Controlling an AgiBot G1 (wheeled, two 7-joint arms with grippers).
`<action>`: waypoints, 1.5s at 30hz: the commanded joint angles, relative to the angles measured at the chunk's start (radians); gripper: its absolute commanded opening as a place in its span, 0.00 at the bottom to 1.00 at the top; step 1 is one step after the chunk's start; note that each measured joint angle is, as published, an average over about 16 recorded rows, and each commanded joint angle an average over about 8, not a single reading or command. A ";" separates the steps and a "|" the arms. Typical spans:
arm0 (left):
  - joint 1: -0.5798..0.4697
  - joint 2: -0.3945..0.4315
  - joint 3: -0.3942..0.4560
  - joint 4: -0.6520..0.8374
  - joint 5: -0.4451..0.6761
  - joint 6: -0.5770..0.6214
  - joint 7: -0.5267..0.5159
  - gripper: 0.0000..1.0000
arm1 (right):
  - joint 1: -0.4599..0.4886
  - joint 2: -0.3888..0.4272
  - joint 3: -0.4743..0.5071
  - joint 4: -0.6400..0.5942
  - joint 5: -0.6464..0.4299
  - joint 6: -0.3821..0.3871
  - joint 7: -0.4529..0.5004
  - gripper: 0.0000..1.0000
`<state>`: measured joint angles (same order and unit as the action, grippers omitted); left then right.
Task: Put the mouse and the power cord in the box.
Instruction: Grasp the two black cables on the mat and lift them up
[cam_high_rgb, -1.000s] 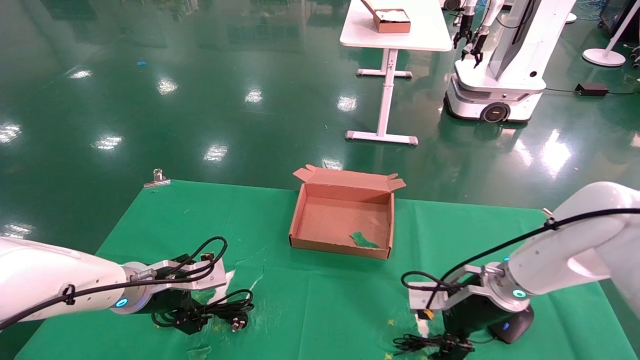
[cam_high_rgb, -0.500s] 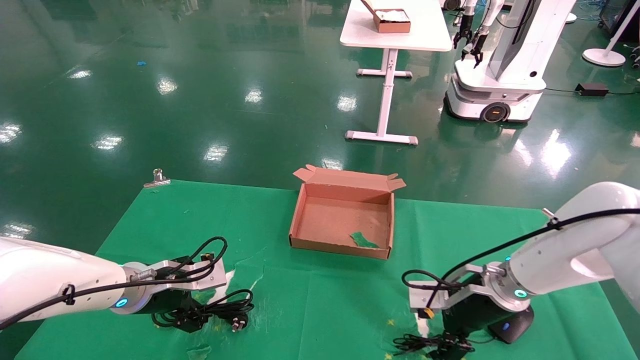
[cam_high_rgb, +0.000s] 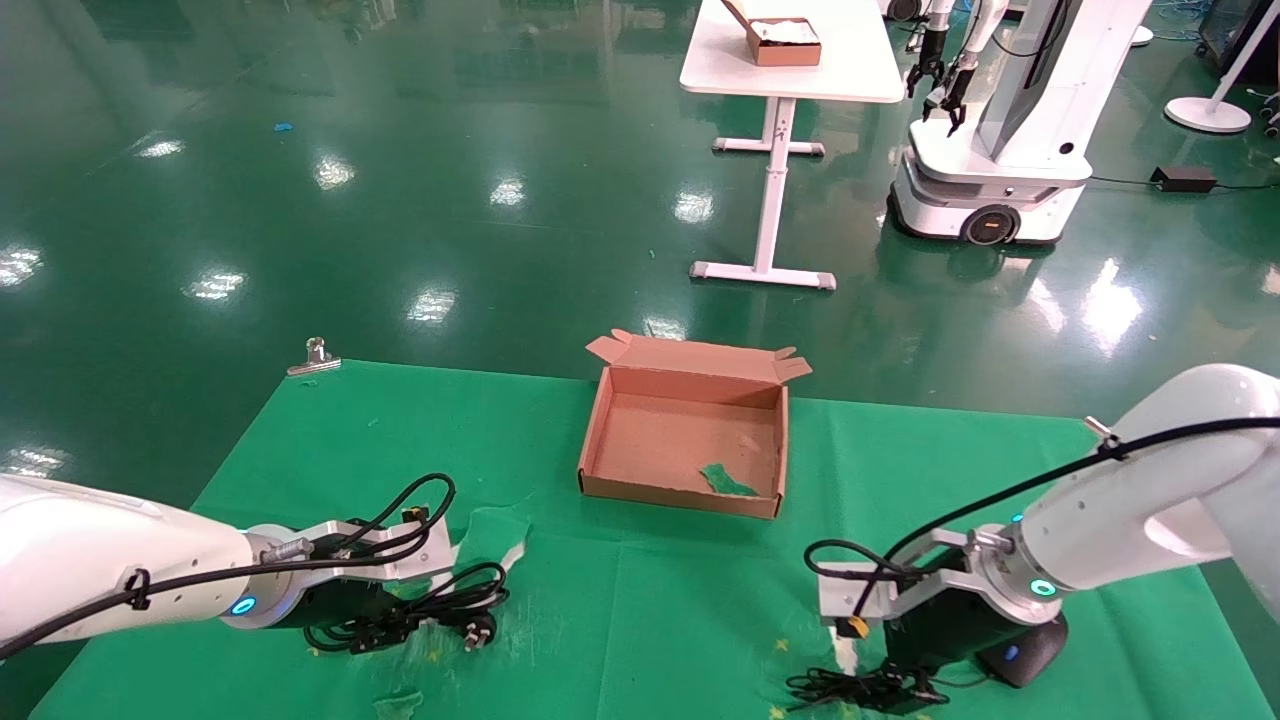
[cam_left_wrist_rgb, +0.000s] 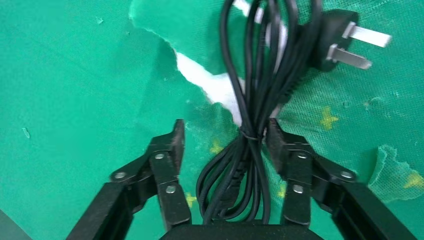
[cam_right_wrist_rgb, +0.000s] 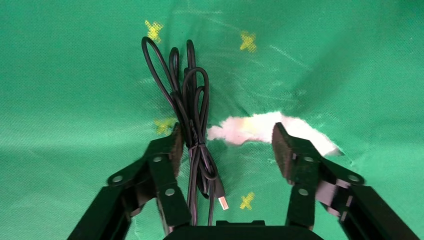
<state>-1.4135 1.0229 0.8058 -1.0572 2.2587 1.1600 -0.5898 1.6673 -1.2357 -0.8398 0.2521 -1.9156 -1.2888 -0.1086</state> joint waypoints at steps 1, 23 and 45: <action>0.000 0.000 0.000 0.000 0.000 0.000 0.000 0.00 | 0.000 0.001 0.000 0.001 0.000 -0.001 0.000 0.00; 0.000 0.000 0.000 0.000 0.001 0.000 0.000 0.00 | -0.001 0.002 0.001 0.004 0.004 -0.005 0.001 0.00; -0.067 -0.010 -0.031 0.000 -0.069 0.055 0.015 0.00 | 0.022 0.013 0.005 0.013 0.005 0.001 0.002 0.00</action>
<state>-1.4954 1.0135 0.7650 -1.0531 2.1678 1.2269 -0.5729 1.7025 -1.2170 -0.8338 0.2698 -1.9124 -1.2856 -0.1036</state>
